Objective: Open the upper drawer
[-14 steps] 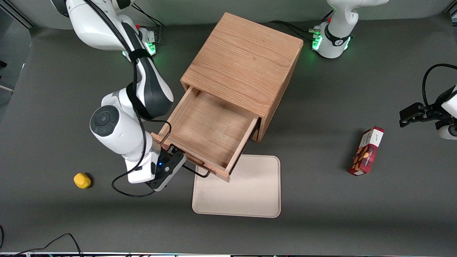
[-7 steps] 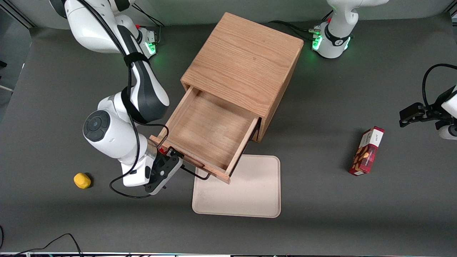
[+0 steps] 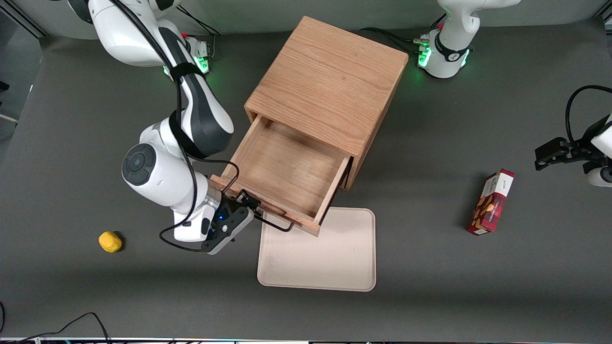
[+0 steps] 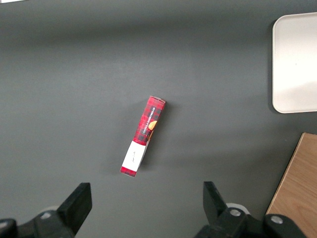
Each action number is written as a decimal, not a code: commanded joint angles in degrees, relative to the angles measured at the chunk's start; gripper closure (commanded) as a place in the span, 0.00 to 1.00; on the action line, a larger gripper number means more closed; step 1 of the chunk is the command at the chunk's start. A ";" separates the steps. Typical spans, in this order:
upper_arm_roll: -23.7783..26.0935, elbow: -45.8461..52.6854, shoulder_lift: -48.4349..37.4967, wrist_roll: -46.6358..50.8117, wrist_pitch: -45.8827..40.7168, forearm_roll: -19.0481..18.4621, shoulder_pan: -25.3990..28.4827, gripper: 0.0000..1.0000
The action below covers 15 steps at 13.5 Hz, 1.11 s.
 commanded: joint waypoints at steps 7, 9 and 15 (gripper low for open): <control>0.26 -1.05 -5.62 9.39 -4.40 0.49 -0.71 0.00; 0.08 -1.40 -8.87 14.75 -8.34 -0.56 -1.84 0.00; 3.93 -1.75 -15.11 19.24 -16.53 -3.46 -14.31 0.00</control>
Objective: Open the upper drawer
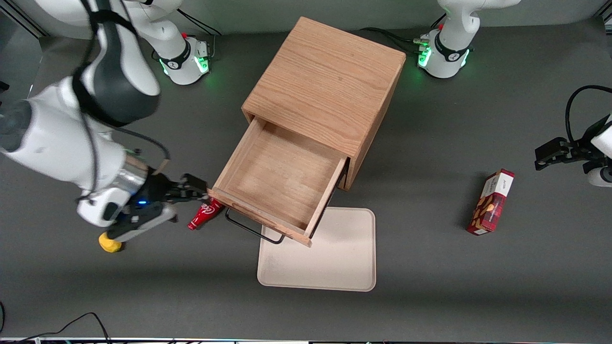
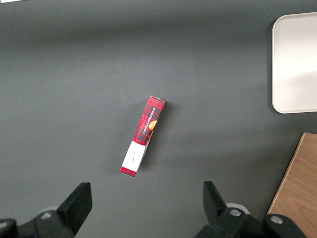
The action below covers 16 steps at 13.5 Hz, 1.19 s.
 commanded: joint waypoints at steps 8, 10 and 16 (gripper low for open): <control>11.31 -10.82 -10.96 28.63 -2.30 -22.77 -13.11 0.00; 11.40 -13.02 -11.49 32.03 -2.38 -22.69 -14.26 0.00; 10.79 -13.38 -11.41 33.20 -3.44 -22.34 -16.29 0.00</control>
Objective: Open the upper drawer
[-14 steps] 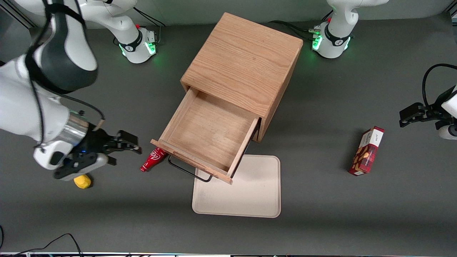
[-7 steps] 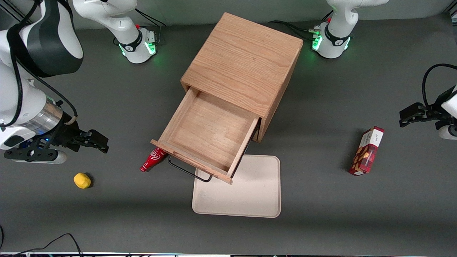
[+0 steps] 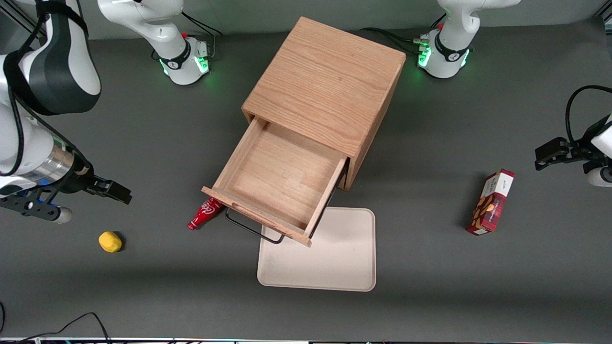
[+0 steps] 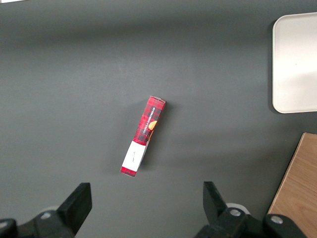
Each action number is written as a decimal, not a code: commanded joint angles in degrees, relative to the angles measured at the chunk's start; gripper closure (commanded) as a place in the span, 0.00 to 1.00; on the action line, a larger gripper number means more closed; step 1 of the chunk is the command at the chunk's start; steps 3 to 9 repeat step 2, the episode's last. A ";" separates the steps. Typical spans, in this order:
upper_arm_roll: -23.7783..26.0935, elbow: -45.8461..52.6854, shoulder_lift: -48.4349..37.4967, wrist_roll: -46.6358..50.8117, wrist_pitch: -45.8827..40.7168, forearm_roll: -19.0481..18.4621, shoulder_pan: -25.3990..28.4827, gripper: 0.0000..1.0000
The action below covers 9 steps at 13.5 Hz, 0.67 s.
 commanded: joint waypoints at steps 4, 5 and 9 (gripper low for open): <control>0.57 -1.27 -2.05 1.58 -0.48 -1.23 -0.65 0.00; 0.57 -1.27 -2.05 1.58 -0.48 -1.23 -0.65 0.00; 0.57 -1.27 -2.05 1.58 -0.48 -1.23 -0.65 0.00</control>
